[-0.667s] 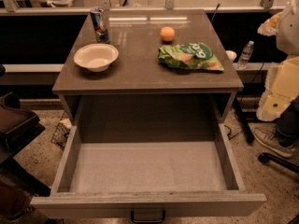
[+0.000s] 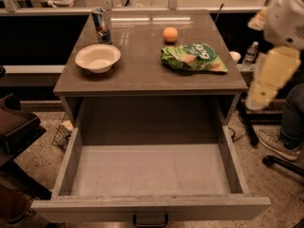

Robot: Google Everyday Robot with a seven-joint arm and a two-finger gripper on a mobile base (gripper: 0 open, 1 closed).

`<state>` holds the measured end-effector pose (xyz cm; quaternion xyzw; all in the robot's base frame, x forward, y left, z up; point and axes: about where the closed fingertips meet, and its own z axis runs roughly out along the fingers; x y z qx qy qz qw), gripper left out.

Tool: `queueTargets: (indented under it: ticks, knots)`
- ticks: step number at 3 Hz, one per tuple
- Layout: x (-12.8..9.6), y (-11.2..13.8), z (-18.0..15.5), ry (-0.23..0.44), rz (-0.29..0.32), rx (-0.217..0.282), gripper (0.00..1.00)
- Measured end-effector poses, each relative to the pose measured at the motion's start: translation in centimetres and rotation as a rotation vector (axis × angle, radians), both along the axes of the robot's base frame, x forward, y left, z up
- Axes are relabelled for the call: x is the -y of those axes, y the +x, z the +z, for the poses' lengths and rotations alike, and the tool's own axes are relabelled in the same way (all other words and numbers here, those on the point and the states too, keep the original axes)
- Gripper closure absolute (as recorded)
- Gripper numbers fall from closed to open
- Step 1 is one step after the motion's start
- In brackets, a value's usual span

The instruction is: Place redbull can into top drawer

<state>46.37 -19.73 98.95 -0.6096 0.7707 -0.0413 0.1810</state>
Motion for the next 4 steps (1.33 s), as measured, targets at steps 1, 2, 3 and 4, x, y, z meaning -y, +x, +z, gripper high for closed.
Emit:
queueTargets:
  ticks: [1, 2, 3, 4]
  knots:
    - [-1.4, 3.8, 0.2, 0.099, -0.028, 0.029, 0.0]
    - [-3.6, 7.9, 0.7, 0.292, -0.068, 0.104, 0.0]
    - [-6.4, 8.9, 1.8, 0.512, -0.11, 0.204, 0.0]
    - [-8.3, 8.2, 1.3, 0.638, -0.142, 0.259, 0.0]
